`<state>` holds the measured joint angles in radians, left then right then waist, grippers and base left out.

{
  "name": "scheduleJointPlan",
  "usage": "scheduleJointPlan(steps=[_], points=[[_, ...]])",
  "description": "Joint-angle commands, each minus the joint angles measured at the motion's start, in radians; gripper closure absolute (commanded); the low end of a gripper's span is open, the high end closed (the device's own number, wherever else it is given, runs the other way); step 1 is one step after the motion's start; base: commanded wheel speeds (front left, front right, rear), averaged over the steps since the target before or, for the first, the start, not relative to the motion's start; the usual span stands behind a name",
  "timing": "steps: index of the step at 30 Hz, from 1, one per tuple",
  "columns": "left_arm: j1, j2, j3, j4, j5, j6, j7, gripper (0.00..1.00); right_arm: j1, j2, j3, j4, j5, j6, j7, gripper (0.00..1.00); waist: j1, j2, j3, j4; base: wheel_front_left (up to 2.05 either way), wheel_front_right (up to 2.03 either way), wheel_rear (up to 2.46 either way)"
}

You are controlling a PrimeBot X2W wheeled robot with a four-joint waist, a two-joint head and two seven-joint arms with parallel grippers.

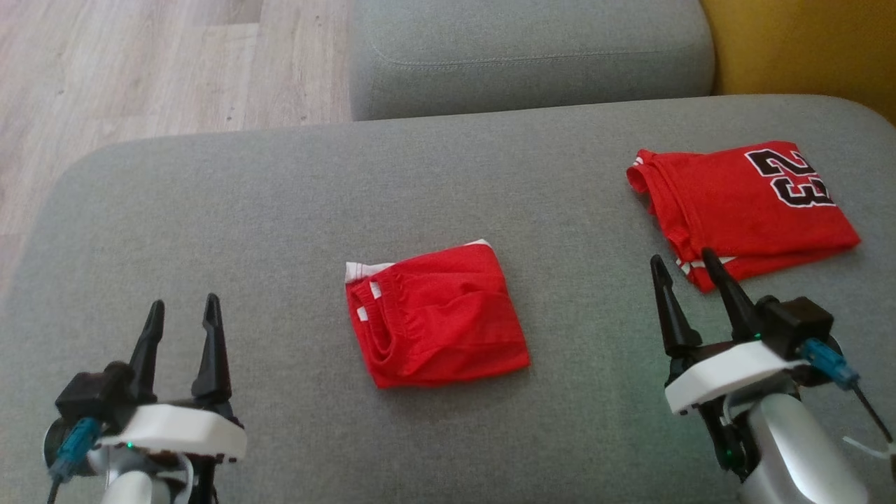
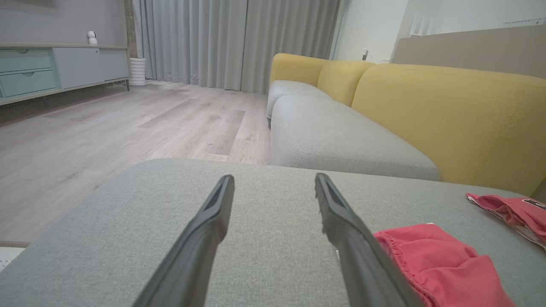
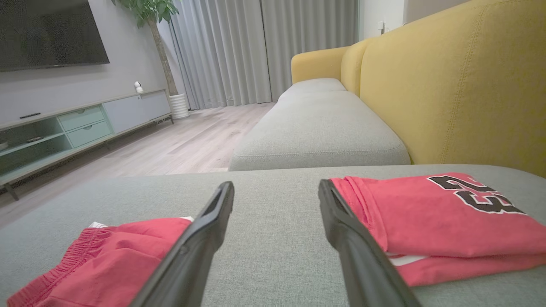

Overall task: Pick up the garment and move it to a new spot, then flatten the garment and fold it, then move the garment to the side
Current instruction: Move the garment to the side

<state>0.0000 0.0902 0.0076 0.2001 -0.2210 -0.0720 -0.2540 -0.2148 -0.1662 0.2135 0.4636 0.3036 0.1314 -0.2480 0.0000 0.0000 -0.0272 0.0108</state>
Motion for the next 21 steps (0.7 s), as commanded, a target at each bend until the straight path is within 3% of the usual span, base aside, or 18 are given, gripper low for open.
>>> scheduleJointPlan(steps=[1,7,13,21], points=[[-0.047,0.009,0.025,-0.026,0.007,-0.007,-0.008,0.0,-0.025,0.003,0.015,-0.024,-0.009,-0.001,-0.01,0.0,0.0,0.0,0.0,0.001,0.0,0.0,0.0],[-0.051,0.002,0.034,-0.043,0.004,-0.003,-0.008,0.0,-0.047,0.009,0.043,0.011,0.021,-0.001,0.061,0.0,0.0,0.0,0.012,0.027,0.0,0.0,0.0],[-0.06,-0.009,0.025,-0.051,0.0,-0.005,-0.008,0.0,-0.143,0.033,0.121,0.083,0.128,-0.001,0.209,0.0,0.0,0.0,0.042,0.09,0.0,0.0,0.0],[-0.093,-0.025,0.001,-0.039,-0.005,-0.013,-0.008,0.0,-0.325,0.072,0.183,0.275,0.243,-0.001,0.418,0.0,0.0,0.0,0.088,0.174,0.0,0.0,0.0]])
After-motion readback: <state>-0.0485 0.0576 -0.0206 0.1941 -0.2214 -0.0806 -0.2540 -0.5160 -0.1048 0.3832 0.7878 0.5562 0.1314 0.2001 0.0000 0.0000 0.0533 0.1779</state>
